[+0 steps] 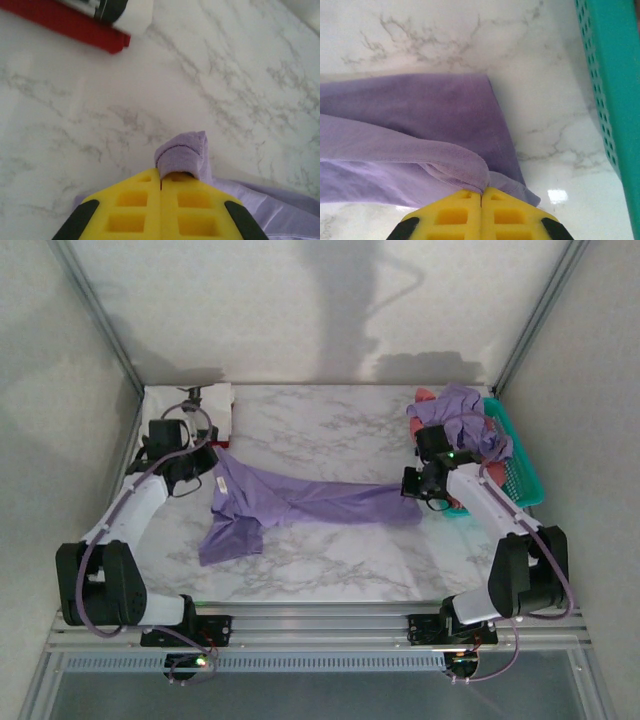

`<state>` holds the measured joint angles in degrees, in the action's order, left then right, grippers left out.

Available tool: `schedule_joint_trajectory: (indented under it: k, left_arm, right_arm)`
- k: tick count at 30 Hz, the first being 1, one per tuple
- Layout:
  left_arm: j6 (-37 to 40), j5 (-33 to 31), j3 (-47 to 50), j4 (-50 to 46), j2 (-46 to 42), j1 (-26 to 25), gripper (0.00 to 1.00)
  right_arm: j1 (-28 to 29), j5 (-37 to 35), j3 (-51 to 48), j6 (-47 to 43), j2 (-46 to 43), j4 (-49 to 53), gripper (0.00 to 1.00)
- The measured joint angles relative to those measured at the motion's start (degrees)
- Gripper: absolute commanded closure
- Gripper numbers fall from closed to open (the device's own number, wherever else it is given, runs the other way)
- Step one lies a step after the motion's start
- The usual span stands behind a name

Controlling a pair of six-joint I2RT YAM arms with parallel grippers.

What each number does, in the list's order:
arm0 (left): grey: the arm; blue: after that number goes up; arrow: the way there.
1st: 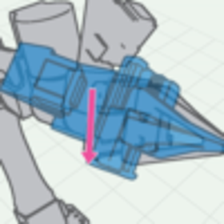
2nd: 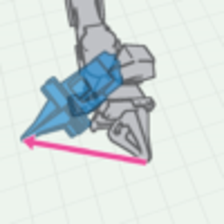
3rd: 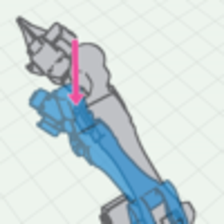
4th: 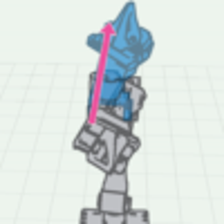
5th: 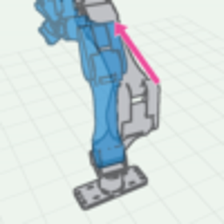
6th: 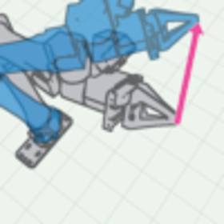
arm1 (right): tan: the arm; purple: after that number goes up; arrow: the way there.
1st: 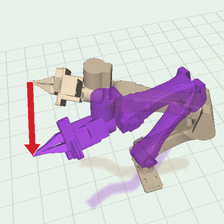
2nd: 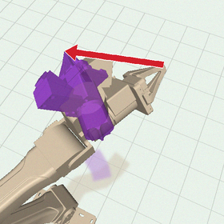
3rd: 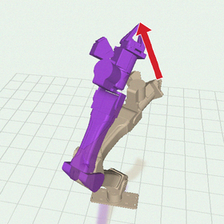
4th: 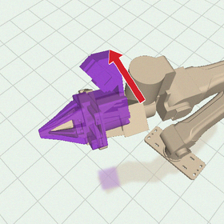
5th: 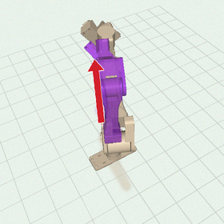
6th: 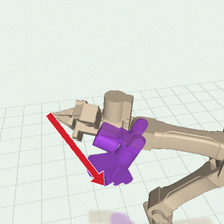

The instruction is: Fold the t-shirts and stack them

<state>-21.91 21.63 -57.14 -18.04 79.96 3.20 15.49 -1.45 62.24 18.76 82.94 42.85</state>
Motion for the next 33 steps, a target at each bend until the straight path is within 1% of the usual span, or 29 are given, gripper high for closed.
schedule_joint_trajectory:
  k: [3, 5, 6, 8, 12, 15, 17, 20, 23, 29, 30, 31, 32, 33]
  left_arm:
    - [-0.68, -1.55, -3.04, 0.66, 3.43, -0.02, 0.48]
    - [-1.07, -3.28, -2.64, 0.37, 3.8, -0.61, 0.4]
    - [-1.01, -4.83, -2.19, 0.15, 3.43, -1.73, 0.36]
    - [-1.07, -7.82, -1.46, -0.46, 1.95, -5.09, 0.36]
    - [-1.4, -11.08, 0.04, -1.33, -2.82, -13.29, 0.38]
    - [-2.23, -12.55, 2.56, -1.25, -5.03, -17.4, 0.42]
    - [-2.75, -13.18, 3.87, -1.27, -4.66, -19.67, 0.45]
    - [-3.43, -14.43, 5.51, -1.27, -2.58, -22.95, 0.45]
    - [-4.04, -15.41, 7.8, -1.22, -1.03, -25.03, 0.48]
    - [-6.25, -15.45, 11.32, 0.46, -0.57, -26.67, 0.5]
    - [-6.71, -15.26, 11.32, 1.25, 0.15, -27.34, 0.53]
    - [-7.04, -15.04, 11.34, 2.14, 0.98, -27.91, 0.6]
    - [-7.5, -14.78, 11.34, 3.45, 2.4, -28.59, 0.71]
    - [-7.91, -14.62, 11.37, 4.22, 3.65, -29.05, 0.86]
  right_arm:
    - [0.0, 0.11, 2.23, -0.44, 0.42, 0.02, 1.0]
    - [0.0, 0.26, 2.8, -0.74, 0.42, 0.0, 1.0]
    - [0.0, 0.31, 2.82, -0.87, 0.37, 0.09, 1.0]
    - [0.0, 0.31, 2.82, -1.25, 0.31, 0.63, 1.0]
    - [0.0, 0.74, 2.82, -1.66, -0.42, 1.55, 1.0]
    - [0.0, 1.18, 2.82, -1.68, -1.22, 1.6, 1.0]
    - [0.0, 1.27, 2.82, -1.68, -1.51, 1.7, 1.0]
    - [0.0, 1.33, 2.82, -1.68, -1.57, 2.01, 1.0]
    - [0.0, 1.33, 2.82, -1.66, -1.6, 2.12, 1.0]
    - [0.0, 1.53, 2.82, -1.66, -1.64, 2.4, 1.0]
    - [0.0, 1.55, 2.82, -1.66, -1.66, 2.4, 1.0]
    - [0.0, 1.55, 2.82, -1.66, -1.66, 2.43, 1.0]
    - [0.0, 1.55, 2.82, -1.66, -1.66, 2.45, 1.0]
    - [0.0, 1.55, 2.82, -1.66, -1.68, 2.49, 1.0]
